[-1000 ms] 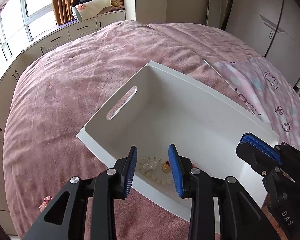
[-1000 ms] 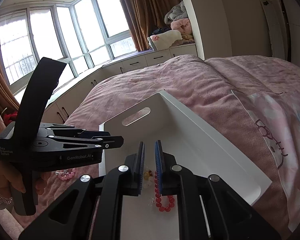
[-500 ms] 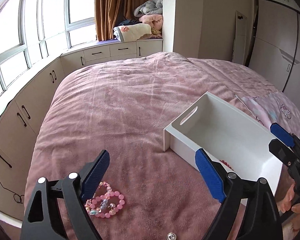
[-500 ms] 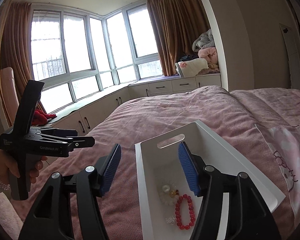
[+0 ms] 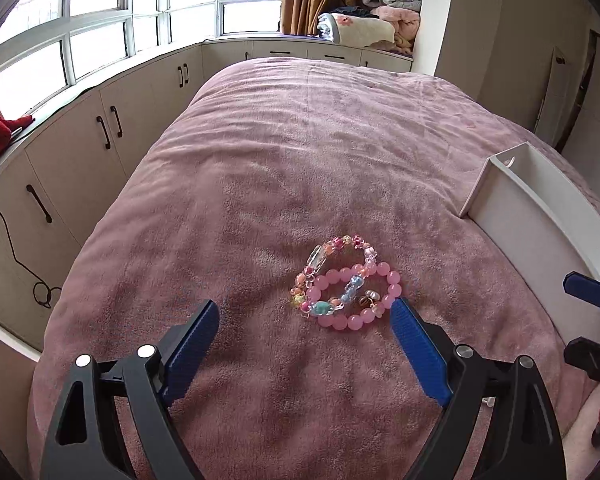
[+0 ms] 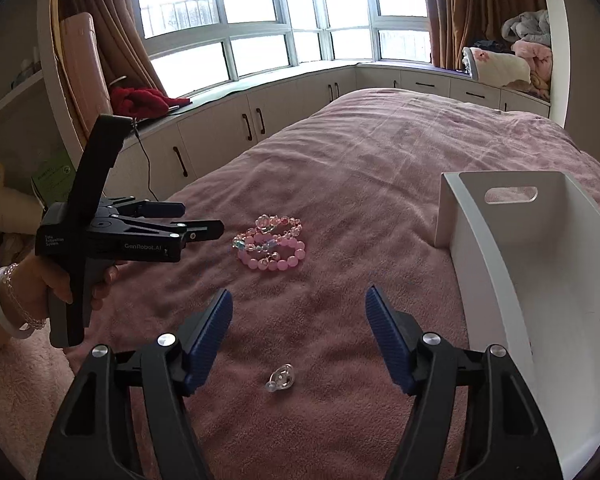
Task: Organize jewelry
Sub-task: 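Move left tool to multicolour crystal bracelet while right tool reaches a silver charm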
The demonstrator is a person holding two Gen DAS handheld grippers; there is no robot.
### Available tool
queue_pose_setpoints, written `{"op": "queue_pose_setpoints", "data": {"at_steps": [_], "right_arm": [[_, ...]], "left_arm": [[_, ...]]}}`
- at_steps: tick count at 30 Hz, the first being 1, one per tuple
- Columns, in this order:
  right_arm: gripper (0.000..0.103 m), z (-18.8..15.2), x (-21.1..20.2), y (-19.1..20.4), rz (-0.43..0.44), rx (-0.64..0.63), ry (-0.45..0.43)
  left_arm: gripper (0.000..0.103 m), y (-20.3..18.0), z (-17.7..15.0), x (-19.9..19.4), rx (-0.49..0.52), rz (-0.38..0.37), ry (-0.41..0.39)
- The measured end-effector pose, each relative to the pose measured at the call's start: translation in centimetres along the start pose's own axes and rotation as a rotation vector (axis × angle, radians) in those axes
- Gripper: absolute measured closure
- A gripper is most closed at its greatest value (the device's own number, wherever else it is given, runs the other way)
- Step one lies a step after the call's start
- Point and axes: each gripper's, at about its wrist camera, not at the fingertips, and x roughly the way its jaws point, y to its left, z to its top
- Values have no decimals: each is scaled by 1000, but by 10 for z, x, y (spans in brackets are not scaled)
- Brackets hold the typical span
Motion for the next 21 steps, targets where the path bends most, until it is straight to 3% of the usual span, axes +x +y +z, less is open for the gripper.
{"op": "queue_pose_setpoints", "data": {"at_steps": [3, 7, 9, 11, 15, 17, 21], "right_arm": [[43, -14, 33, 4, -12, -12, 158], [43, -26, 53, 8, -25, -24, 259], [43, -29, 59, 8, -30, -33, 291], [44, -33, 66, 10, -26, -41, 320], [48, -38, 77, 13, -31, -59, 371], [51, -38, 79, 13, -25, -57, 372], [63, -37, 79, 9, -10, -30, 365]], "left_arm": [[19, 10, 0, 11, -8, -15, 3], [26, 8, 5, 23, 9, -49, 4], [30, 5, 4, 33, 23, -69, 28], [44, 3, 0, 43, 29, -99, 66], [56, 4, -5, 55, 28, -120, 98], [73, 10, -3, 56, -16, -163, 97], [77, 18, -3, 58, -68, -201, 106]]}}
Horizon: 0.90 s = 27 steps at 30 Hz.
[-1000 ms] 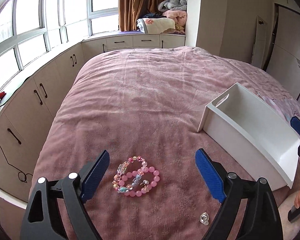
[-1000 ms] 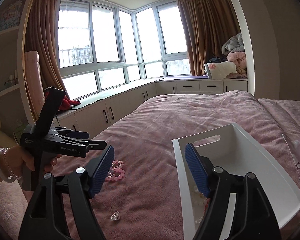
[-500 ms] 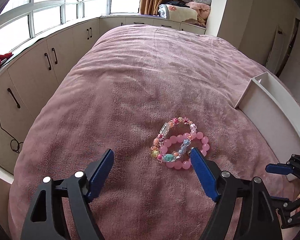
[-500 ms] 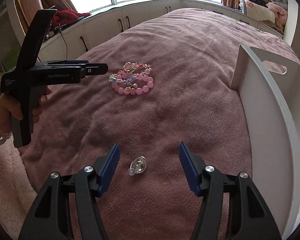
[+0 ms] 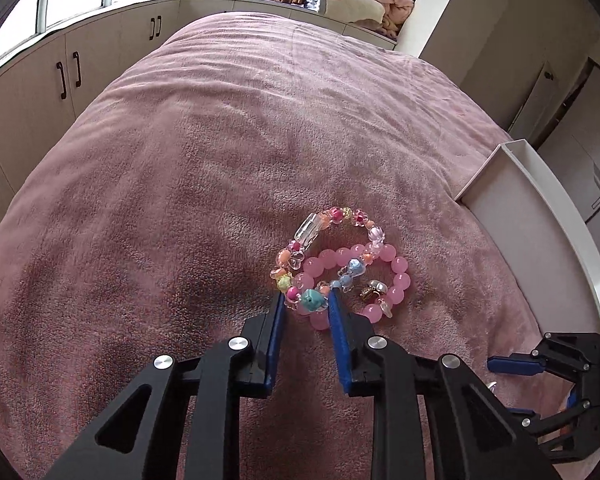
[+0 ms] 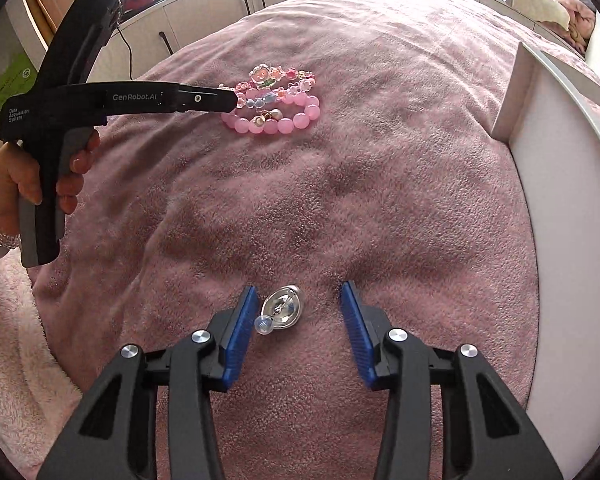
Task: Organize jewelry
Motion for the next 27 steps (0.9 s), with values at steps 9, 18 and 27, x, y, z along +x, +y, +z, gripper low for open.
{"op": "queue_pose_setpoints", "data": {"at_steps": [9, 18, 27], "right_arm": [[82, 2, -5, 5, 43, -25, -25], [82, 5, -21, 11, 59, -48, -99], [82, 4, -61, -9, 121, 33, -238]], "left_arm": [[79, 5, 4, -13, -48, -35, -54], [81, 24, -1, -27, -155, -53, -93], [81, 3, -5, -78, -57, 50, -160]]}}
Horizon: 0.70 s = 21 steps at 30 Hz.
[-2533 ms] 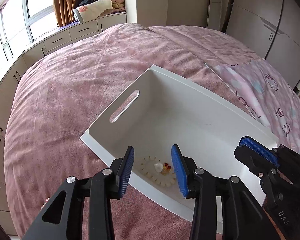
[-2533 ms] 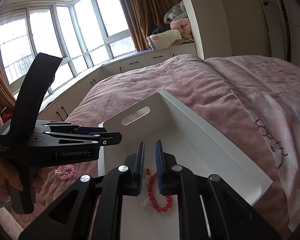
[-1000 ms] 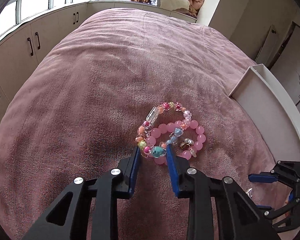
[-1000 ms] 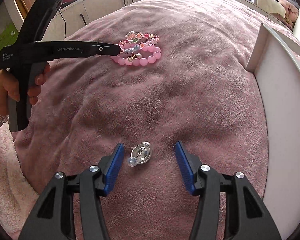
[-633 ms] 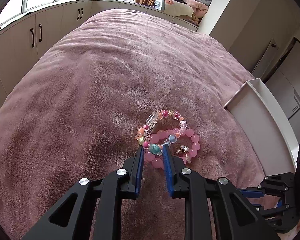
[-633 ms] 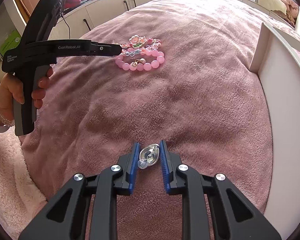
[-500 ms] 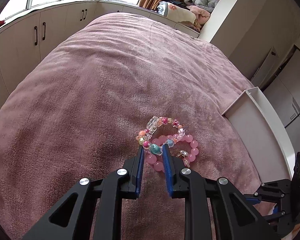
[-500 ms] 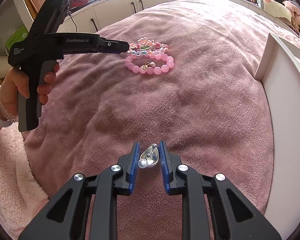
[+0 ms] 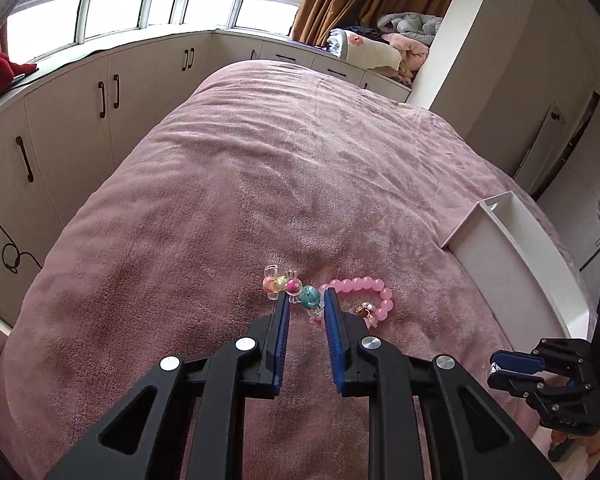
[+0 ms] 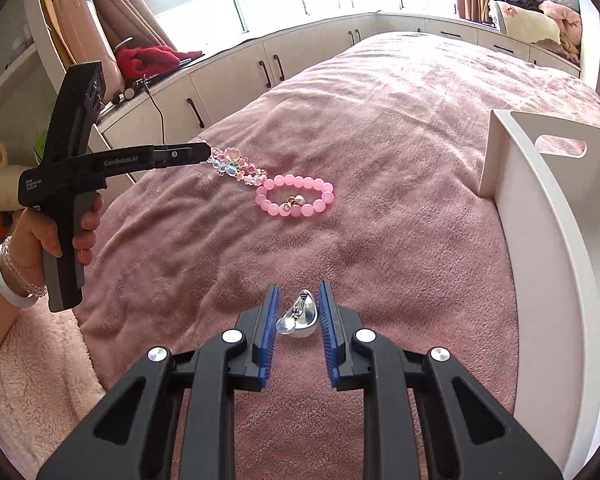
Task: Organize jewelry
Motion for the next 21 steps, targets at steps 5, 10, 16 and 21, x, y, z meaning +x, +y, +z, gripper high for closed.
{"op": "queue_pose_setpoints", "data": {"at_steps": [5, 10, 16, 21], "right_arm": [[82, 3, -23, -8, 43, 42, -77], [82, 10, -46, -19, 82, 94, -167], [82, 8, -71, -31, 99, 137, -245], [82, 4, -84, -37, 89, 156, -276]], "left_arm": [[81, -8, 2, -21, 25, 27, 5], [81, -18, 7, -36, 74, 72, 21], [81, -38, 29, -58, 71, 55, -22], [81, -66, 41, -66, 84, 31, -44]]}}
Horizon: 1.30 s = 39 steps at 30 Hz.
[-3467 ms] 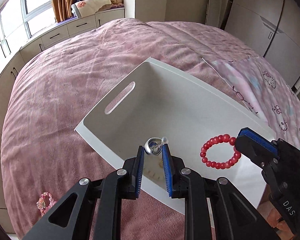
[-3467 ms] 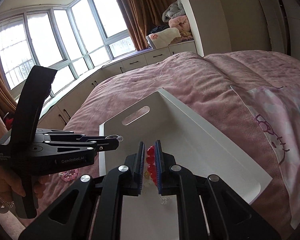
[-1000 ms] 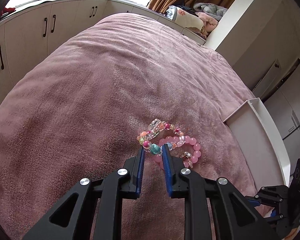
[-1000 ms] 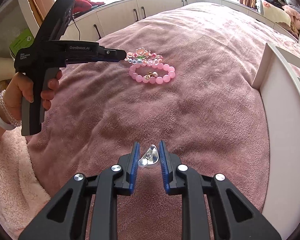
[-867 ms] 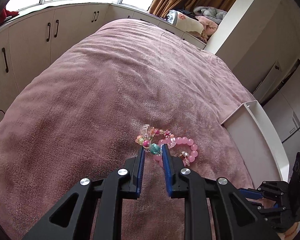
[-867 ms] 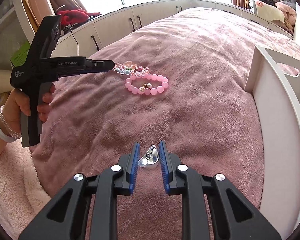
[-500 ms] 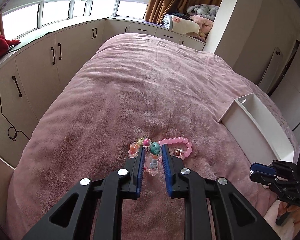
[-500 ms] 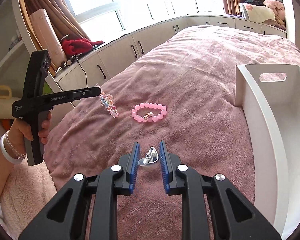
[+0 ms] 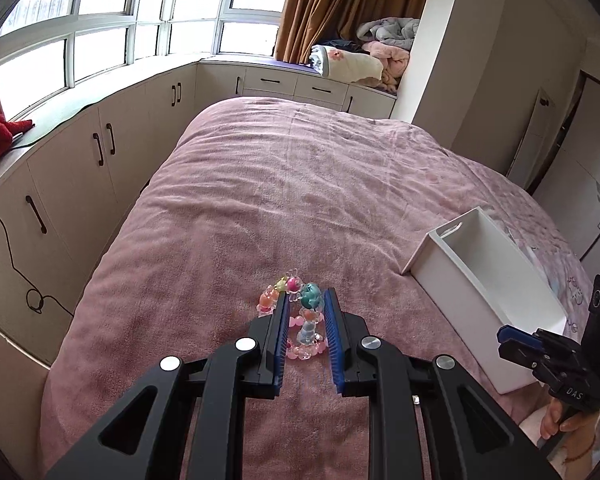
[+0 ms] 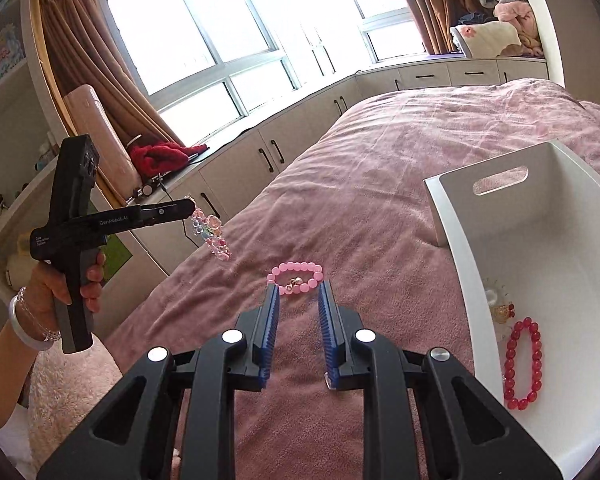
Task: Organize jewelry
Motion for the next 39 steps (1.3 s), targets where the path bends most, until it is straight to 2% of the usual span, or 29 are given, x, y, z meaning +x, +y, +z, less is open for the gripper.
{"op": "queue_pose_setpoints", "data": {"at_steps": [9, 11, 12, 13, 16, 20, 25, 27, 32, 39], "right_arm": [[79, 3, -36, -11, -14, 39, -126], [68, 2, -40, -13, -14, 46, -141], [57, 3, -43, -13, -17, 48, -154], [54, 3, -45, -13, -11, 47, -167], [54, 3, -46, -9, 11, 29, -167], [63, 1, -25, 9, 15, -49, -77], [78, -12, 25, 29, -65, -161, 108], [81, -20, 48, 31, -105, -187, 191], [82, -39, 92, 22, -161, -176, 357], [80, -59, 122, 5, -214, -153, 511]], "left_arm": [[81, -43, 14, -2, 40, -47, -13], [81, -47, 15, -2, 42, -53, -16], [81, -49, 16, -3, 45, -54, -18], [81, -51, 16, -3, 49, -56, -18], [81, -51, 14, -4, 69, -53, -16], [81, -44, 9, -5, 76, -44, -11], [81, -29, -8, -4, 101, -5, 4], [80, -22, -17, -1, 104, 3, 15], [80, 2, -37, 7, 46, -19, 28], [80, 31, -55, 14, -18, -53, 32]]}}
